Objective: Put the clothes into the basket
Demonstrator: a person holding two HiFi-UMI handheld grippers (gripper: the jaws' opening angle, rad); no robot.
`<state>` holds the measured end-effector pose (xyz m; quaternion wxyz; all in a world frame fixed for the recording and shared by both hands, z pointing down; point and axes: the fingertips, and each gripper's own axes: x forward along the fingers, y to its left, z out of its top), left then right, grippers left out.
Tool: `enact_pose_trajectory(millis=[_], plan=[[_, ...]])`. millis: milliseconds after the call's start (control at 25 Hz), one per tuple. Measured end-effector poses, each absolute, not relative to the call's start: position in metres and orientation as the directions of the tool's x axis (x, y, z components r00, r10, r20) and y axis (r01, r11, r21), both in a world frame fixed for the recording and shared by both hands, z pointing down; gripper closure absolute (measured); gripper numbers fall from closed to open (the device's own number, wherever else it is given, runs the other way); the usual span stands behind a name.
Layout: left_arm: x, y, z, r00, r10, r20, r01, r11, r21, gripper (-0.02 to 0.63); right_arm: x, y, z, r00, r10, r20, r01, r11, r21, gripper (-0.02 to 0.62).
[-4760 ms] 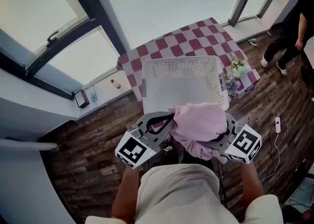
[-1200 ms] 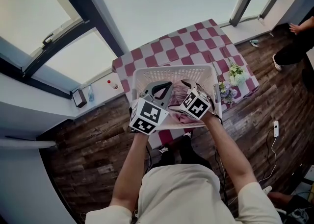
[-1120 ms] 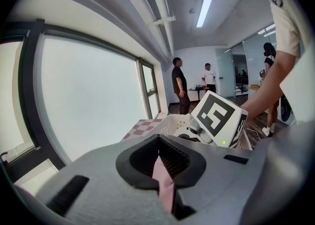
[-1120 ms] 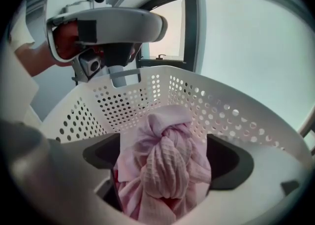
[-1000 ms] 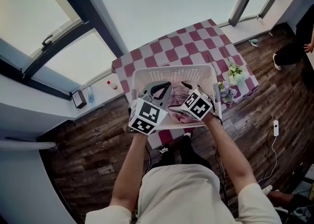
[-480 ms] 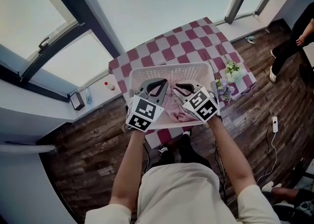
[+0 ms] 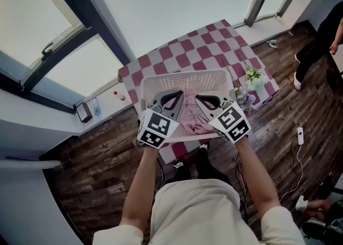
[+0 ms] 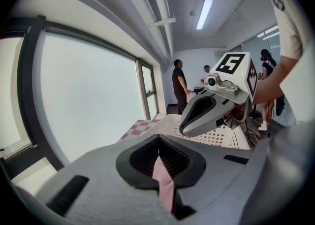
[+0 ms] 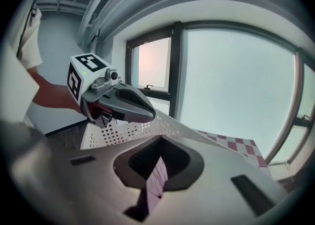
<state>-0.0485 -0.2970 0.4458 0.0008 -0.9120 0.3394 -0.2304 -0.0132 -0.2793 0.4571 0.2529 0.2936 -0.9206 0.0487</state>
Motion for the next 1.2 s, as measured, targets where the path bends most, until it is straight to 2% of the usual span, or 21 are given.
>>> enact_pose_trajectory(millis=[400, 1200], plan=[[-0.064, -0.274, 0.43, 0.673, -0.631, 0.386, -0.624, -0.765, -0.161, 0.592, 0.012, -0.255, 0.417, -0.725, -0.582, 0.369, -0.626, 0.78, 0.0, 0.578], [-0.047, -0.27, 0.449, 0.688, -0.598, 0.412, -0.601, -0.787, -0.138, 0.592, -0.003, -0.257, 0.43, -0.713, -0.554, 0.43, -0.615, 0.788, -0.006, 0.58]])
